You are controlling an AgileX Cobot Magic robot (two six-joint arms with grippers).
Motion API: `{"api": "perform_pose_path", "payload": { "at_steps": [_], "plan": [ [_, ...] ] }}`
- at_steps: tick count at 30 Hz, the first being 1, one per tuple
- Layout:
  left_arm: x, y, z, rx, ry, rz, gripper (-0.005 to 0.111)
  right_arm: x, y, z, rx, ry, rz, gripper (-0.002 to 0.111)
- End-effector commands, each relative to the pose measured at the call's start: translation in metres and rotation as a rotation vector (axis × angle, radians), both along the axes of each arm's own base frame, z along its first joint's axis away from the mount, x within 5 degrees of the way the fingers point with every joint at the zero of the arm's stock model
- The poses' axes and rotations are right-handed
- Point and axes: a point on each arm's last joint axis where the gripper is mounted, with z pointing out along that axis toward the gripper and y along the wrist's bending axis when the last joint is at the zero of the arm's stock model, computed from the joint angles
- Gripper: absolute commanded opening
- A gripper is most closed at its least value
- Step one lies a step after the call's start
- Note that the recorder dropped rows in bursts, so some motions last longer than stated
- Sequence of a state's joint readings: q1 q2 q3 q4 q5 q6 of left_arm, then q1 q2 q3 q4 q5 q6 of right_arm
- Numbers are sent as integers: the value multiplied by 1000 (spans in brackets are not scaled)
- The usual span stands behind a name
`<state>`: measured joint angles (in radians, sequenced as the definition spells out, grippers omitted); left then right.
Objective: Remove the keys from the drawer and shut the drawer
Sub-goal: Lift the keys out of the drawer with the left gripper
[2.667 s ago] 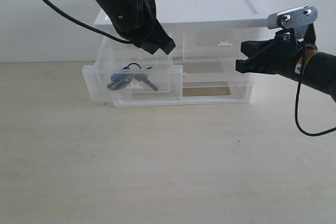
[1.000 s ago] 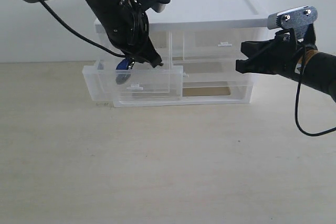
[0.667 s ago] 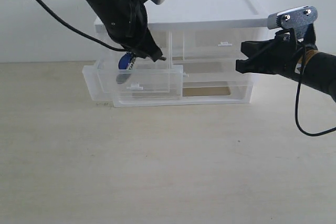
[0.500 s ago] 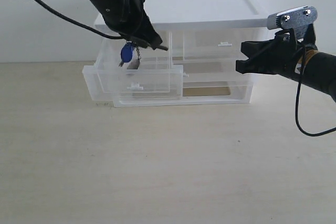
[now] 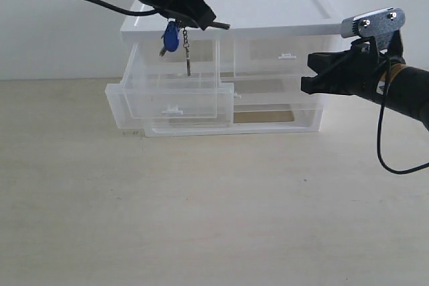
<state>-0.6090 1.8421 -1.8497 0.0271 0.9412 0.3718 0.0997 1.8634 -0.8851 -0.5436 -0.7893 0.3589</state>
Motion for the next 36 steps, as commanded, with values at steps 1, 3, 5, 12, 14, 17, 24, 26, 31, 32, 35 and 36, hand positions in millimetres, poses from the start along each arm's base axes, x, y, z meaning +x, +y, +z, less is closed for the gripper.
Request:
{"api": "perform_pose_path", "payload": {
  "at_steps": [1,3,5,12,14,17,24,26,31,32,35,36],
  "plan": [
    [-19,-7,17,-28,-24,-43,4,6,-8,3,45,6,-79,0],
    [-27,-13,19,-33,-14,-65,4,6,-8,3,45,6,-79,0],
    [-33,-19,20,-31,-10,-85,4,6,-8,3,45,6,-79,0],
    [-51,-33,17,-10,44,-139,4,6,-8,3,46,6,-81,0],
    [-57,-38,16,-16,62,-158,4,6,-8,3,46,6,-81,0],
    [-71,-49,9,-3,74,-215,4,6,-8,3,46,6,-81,0],
    [-97,-65,-17,-22,85,-282,4,6,-8,3,45,5,-82,0],
    [-107,-70,-19,-50,81,-325,4,6,-8,3,45,5,-82,0],
    [-116,-75,-36,-45,94,-362,4,6,-8,3,45,5,-82,0],
    [-116,-76,-46,-48,108,-357,4,6,-8,3,45,5,-82,0],
    [-114,-76,-75,-68,94,-335,4,6,-8,3,43,5,-81,0],
    [-114,-75,-84,-77,82,-329,4,6,-8,3,43,5,-81,0]
  ]
}}
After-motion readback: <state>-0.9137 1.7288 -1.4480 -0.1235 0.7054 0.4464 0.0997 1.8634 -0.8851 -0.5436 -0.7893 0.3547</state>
